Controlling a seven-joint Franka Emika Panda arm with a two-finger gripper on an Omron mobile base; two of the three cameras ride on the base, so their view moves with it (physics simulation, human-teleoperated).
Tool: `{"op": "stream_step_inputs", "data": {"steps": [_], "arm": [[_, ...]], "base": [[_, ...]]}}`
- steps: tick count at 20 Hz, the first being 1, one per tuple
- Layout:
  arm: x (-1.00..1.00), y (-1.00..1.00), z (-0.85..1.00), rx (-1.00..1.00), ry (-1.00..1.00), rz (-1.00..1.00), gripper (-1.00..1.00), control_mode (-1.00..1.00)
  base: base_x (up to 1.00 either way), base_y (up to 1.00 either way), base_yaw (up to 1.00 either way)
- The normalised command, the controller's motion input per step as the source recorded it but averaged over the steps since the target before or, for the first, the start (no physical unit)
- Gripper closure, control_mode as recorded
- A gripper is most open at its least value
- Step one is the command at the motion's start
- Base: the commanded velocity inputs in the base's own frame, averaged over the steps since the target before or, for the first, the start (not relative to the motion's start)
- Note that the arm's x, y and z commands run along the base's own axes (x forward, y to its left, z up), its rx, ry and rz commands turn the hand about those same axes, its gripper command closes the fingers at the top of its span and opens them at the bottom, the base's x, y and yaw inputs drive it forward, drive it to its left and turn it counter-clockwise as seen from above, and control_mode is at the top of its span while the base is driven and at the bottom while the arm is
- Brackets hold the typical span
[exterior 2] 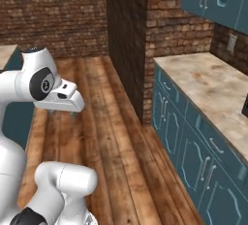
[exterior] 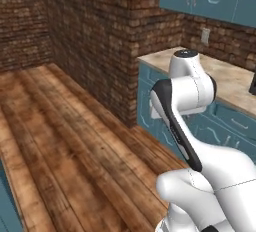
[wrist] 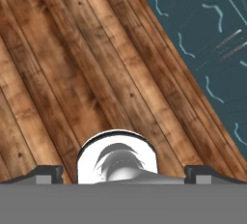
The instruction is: Pick the jar and candle from the dining table and place them in the open cabinet. Close the cabinet after placing the objects.
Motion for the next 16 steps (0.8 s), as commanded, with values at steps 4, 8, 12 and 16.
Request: {"op": "stream_step_inputs", "data": {"steps": [4,8,12,16], "arm": [[0.00,0.00,0.00,0.00,0.00,0.00,-1.00,1.00],[0.00,0.00,0.00,0.00,0.00,0.00,-1.00,1.00],[0.00,0.00,0.00,0.00,0.00,0.00,-1.00,1.00],[0.00,0.00,0.00,0.00,0.00,0.00,-1.00,1.00]], "base": [[0.55,0.42,0.00],[0.46,0.57,0.05],[0.01,0.87,0.14],[-0.07,1.00,0.15]]}}
